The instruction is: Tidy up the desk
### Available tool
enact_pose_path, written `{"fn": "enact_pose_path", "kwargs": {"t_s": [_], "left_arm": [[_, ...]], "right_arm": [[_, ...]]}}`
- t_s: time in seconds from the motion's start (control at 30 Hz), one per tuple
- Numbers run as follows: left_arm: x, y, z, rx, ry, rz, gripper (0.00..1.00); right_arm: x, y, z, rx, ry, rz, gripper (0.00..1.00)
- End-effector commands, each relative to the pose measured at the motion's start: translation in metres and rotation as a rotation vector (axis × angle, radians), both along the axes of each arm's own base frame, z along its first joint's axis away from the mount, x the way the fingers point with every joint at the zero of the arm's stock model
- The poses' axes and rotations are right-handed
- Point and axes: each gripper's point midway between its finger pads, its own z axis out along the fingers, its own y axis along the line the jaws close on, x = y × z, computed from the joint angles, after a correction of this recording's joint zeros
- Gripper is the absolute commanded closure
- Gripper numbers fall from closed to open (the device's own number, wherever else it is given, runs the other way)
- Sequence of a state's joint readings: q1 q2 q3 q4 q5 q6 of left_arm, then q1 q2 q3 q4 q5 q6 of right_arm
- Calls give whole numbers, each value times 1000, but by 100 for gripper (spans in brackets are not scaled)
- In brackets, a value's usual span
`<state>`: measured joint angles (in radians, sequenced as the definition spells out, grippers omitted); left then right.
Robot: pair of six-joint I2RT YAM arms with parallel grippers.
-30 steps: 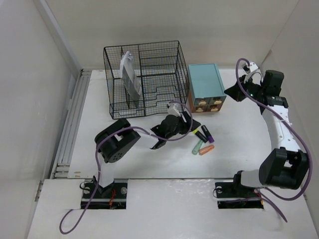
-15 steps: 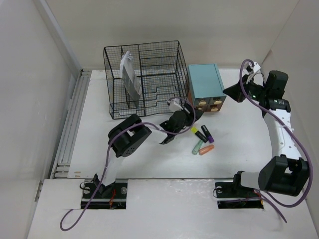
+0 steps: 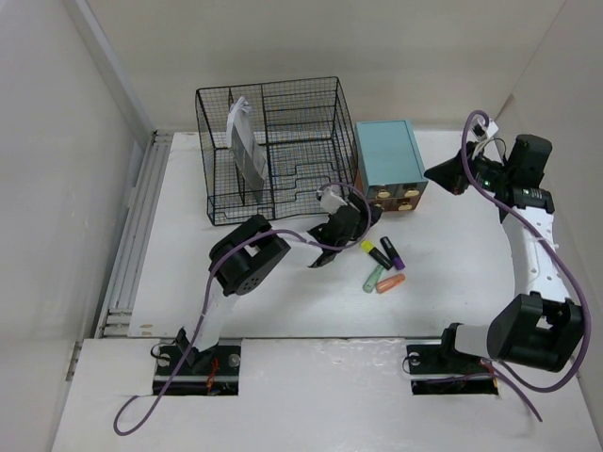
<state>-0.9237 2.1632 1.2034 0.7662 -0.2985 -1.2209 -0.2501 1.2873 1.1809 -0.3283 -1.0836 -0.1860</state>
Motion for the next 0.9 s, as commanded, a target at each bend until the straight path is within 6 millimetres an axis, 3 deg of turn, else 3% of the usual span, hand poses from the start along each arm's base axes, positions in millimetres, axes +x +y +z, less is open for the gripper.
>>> {"fn": "enact_pose_path", "kwargs": {"t_s": [0.0, 0.17, 0.33, 0.5, 0.67, 0.87], "left_arm": [[9, -8, 14, -35, -14, 34, 44], [16, -15, 10, -38, -20, 42, 44], [22, -18, -9, -30, -2, 67, 44], [28, -16, -5, -59, -22, 97, 44], [31, -13, -15, -60, -33, 123, 44], [37, -15, -10, -97, -78, 137, 50]], "right_arm": [[-7, 4, 17, 8, -63, 42, 89], [-5, 4, 14, 11, -53, 41, 89], [-6, 5, 12, 21, -46, 58, 88], [-6, 4, 10, 33, -30, 65, 88], [-8, 6, 7, 43, -21, 87, 88], [-8, 6, 2, 44, -10, 99, 87]]}}
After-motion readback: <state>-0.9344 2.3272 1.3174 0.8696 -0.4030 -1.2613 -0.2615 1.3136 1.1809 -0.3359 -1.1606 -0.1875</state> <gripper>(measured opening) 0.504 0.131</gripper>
